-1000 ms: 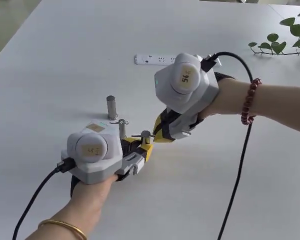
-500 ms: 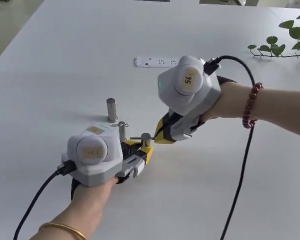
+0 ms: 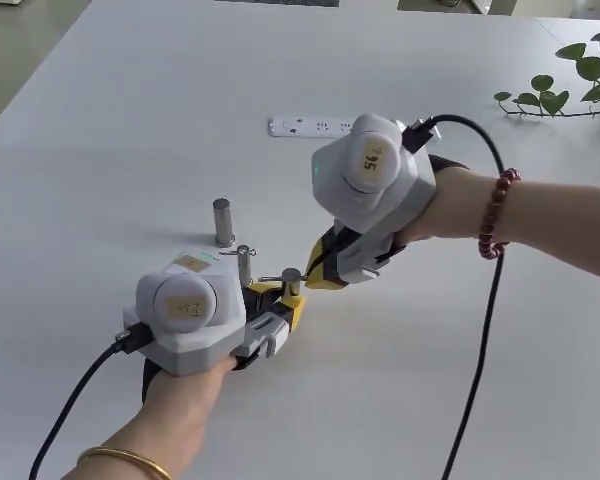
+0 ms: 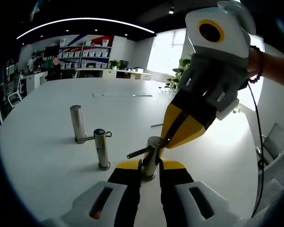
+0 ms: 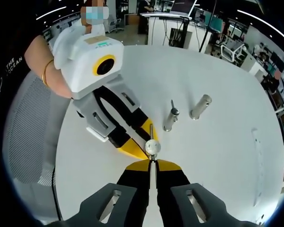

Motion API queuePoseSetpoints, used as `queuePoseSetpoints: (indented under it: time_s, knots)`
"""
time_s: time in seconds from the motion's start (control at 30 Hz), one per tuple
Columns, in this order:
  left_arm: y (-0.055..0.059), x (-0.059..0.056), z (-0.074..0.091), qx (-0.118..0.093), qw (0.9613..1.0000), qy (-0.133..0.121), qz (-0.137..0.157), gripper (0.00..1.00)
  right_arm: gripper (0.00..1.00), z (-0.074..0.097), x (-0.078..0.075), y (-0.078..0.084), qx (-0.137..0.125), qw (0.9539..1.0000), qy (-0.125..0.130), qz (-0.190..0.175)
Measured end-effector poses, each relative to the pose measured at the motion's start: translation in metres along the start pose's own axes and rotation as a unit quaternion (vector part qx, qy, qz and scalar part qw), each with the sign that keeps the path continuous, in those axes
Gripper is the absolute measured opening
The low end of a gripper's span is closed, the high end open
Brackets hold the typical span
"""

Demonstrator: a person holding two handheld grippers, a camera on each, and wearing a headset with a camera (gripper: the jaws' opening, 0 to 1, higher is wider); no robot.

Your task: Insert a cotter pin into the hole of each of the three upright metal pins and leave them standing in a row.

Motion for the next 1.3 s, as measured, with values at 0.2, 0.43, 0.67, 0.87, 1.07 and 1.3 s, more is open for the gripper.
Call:
queuePoseSetpoints:
  time_s: [0.2,0.43,0.67,0.87,1.07,1.3]
  knots:
    - [0.001,0.0,0.0,0.005,1.0,-0.001,0.008,0.13,0.01,-0.001,0.0,0.0,-0.001,0.9999,-0.001,-0.013]
    - [0.002,0.001,0.004,0.015,0.9999,-0.004,0.005,0.19,0.12,0.003,0.001,-0.002,-0.019,0.9985,-0.003,-0.051]
    - [0.002,0.002,0.009,0.019,0.9998,-0.007,0.003,0.25,0.16,0.003,0.003,-0.007,-0.045,0.9967,-0.005,-0.067]
    - [0.001,-0.002,0.017,0.021,0.9997,-0.005,-0.007,0.28,0.15,-0.005,0.006,-0.012,-0.057,0.9956,-0.01,-0.074]
    - [0.005,-0.002,0.022,0.032,0.9993,-0.01,-0.018,0.29,0.14,-0.009,0.008,-0.013,-0.052,0.9953,-0.01,-0.081]
    - [0.004,-0.002,0.027,0.03,0.9994,-0.008,-0.017,0.31,0.12,-0.012,0.006,-0.01,-0.052,0.9948,-0.003,-0.088]
Point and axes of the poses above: the centre of the closed fingertips' face, and the gripper's own axes: z roughly backward along the fingers, x roughly to its left, y roughly out of its underside, the point moved 10 cm from there along z, roughly backward along the fingers, and after that the axes turned 9 degrees about x, right-handed, at the moved point
